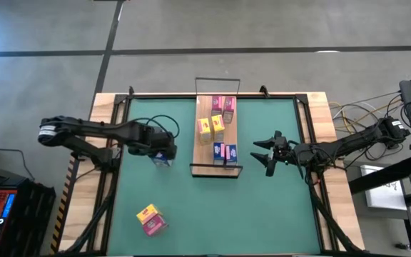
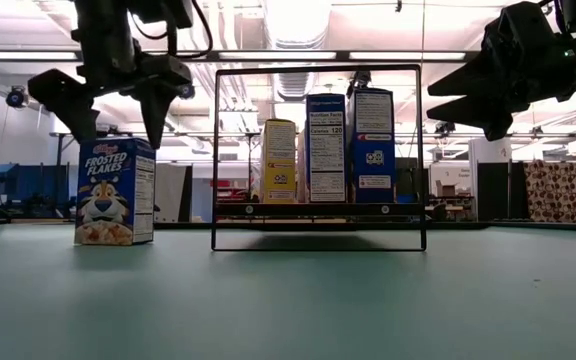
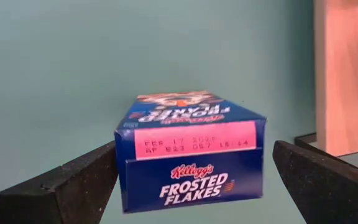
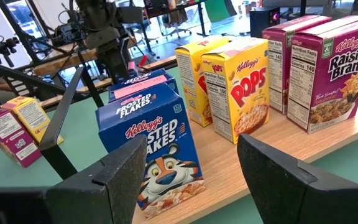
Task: Stack cereal on shelf
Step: Put the blue cereal box on the shelf
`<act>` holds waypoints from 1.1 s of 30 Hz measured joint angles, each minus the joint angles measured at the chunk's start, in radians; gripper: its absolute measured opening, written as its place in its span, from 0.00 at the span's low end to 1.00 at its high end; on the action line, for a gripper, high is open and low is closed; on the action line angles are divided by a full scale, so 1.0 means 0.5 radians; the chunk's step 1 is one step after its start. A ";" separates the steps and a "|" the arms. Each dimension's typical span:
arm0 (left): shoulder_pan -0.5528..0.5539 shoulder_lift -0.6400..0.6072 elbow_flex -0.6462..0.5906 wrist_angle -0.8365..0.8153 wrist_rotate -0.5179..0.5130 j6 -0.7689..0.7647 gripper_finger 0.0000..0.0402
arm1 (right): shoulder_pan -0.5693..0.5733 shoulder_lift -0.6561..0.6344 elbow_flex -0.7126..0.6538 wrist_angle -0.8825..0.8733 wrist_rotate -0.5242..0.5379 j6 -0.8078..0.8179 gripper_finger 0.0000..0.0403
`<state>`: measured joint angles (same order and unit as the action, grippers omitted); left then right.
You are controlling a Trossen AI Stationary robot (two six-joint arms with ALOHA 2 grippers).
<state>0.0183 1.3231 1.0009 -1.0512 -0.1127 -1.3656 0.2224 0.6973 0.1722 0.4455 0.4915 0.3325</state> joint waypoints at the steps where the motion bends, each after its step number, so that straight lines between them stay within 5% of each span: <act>1: -0.008 0.015 -0.004 0.004 0.001 -0.025 1.00 | 0.000 0.000 0.000 0.000 0.000 0.000 0.60; 9: -0.018 0.115 -0.007 0.053 0.000 -0.014 0.97 | 0.000 0.000 0.000 0.000 0.000 0.000 0.60; 22: -0.017 0.192 -0.004 0.063 -0.021 -0.016 0.72 | 0.000 0.000 0.000 0.000 0.000 0.000 0.60; 33: -0.017 0.189 0.062 0.093 -0.024 0.268 0.71 | 0.000 0.000 0.000 0.000 0.000 0.000 0.60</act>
<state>0.0097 1.4174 1.0319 -1.0046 -0.1249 -1.2317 0.2222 0.6975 0.1722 0.4454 0.4915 0.3325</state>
